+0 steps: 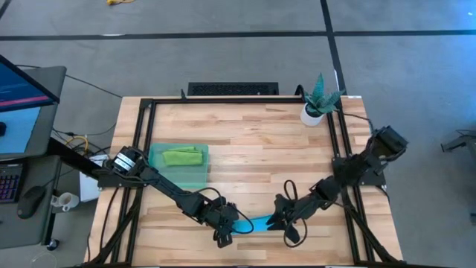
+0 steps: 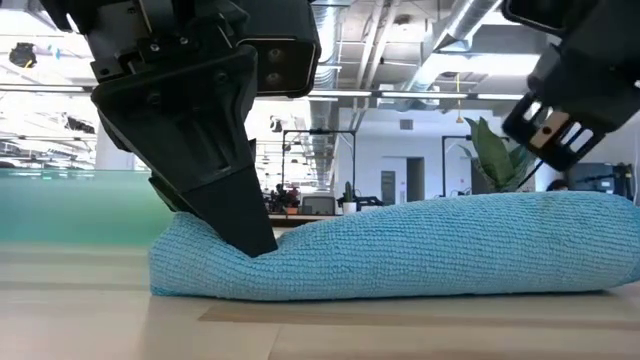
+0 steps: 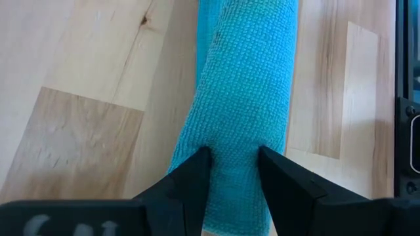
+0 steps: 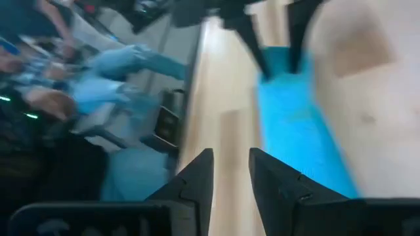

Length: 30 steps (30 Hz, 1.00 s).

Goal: Roll microfiber towels into tight, uniform cylinder then place into a basket
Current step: Roll the blue towel

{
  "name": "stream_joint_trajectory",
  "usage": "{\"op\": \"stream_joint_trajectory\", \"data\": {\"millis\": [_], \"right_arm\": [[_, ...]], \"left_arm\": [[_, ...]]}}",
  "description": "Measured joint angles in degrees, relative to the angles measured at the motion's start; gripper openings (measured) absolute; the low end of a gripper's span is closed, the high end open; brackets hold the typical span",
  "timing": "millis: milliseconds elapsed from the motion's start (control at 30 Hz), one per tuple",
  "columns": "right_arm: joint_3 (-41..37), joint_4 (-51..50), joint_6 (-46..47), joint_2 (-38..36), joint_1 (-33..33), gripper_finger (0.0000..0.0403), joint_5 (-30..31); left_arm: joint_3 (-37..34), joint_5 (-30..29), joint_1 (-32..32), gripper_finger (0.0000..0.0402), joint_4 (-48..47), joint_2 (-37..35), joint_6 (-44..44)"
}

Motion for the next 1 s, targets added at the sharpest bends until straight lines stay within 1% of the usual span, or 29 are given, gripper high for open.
{"op": "stream_joint_trajectory", "data": {"millis": [67, 233, 400, 533, 733, 933, 1000], "right_arm": [[0.4, 4.0, 1.1, 3.1, -0.2, 0.0121, -2.0], [0.3, 9.3, 5.6, 9.3, -1.5, 0.0121, -6.3], [0.3, 9.7, 10.7, 13.1, -3.2, 0.0120, -7.1], [0.5, 10.0, 13.6, 14.1, -3.9, 0.0121, -7.3], [0.5, 9.3, 15.3, 13.8, -3.6, 0.0119, -7.5], [0.8, 2.3, 20.5, 13.5, -4.3, 0.0118, -7.7], [0.9, 1.3, 21.6, 13.4, -4.7, 0.0118, -7.7]], "left_arm": [[0.0, 0.1, 0.1, 0.0130, 0.0, 0.0, 0.0], [0.0, 0.0, 0.1, 0.0130, 0.0, 0.0, 0.0], [0.0, 0.0, 0.1, 0.0130, 0.0, 0.0, 0.0], [0.0, 0.0, 0.1, 0.0130, 0.0, 0.0, -0.3], [0.0, -0.2, 0.1, 0.0130, 0.0, 0.0, -0.4], [0.1, -0.3, 0.1, 0.0130, 0.1, 0.0, -0.4], [0.1, -0.3, 0.1, 0.0130, 0.1, 0.0, -0.4]]}}
